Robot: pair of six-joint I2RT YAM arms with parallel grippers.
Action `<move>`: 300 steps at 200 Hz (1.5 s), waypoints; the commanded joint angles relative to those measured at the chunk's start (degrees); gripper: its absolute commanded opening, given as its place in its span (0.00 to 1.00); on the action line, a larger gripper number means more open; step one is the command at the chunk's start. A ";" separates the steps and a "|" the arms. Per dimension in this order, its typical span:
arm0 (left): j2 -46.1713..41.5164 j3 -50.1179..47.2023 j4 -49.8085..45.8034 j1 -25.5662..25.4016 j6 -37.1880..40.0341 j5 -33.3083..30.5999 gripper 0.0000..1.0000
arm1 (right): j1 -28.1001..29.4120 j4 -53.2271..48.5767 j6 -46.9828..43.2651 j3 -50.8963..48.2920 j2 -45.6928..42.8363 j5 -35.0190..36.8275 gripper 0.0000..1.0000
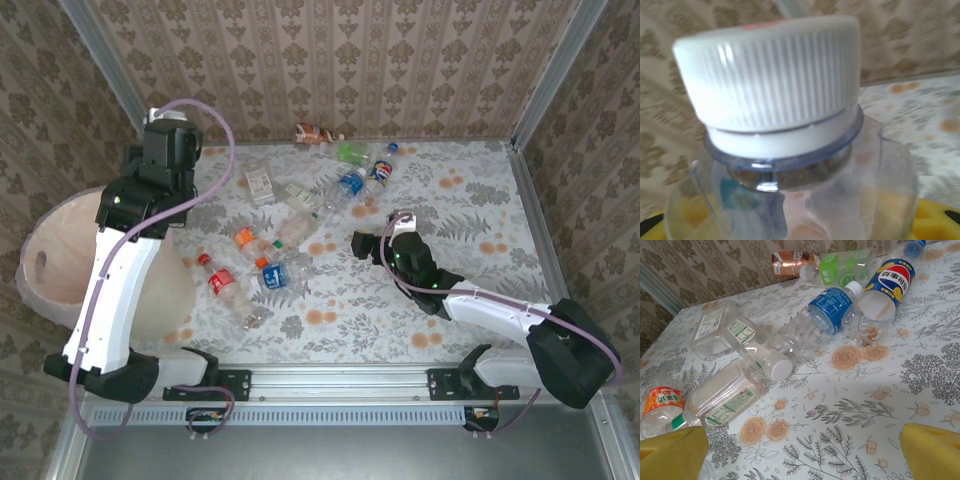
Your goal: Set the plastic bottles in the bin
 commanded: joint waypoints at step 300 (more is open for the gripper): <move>-2.16 -20.02 1.03 54.34 -9.01 26.07 0.81 | -0.66 -5.78 -2.61 6.00 -1.03 -3.34 1.00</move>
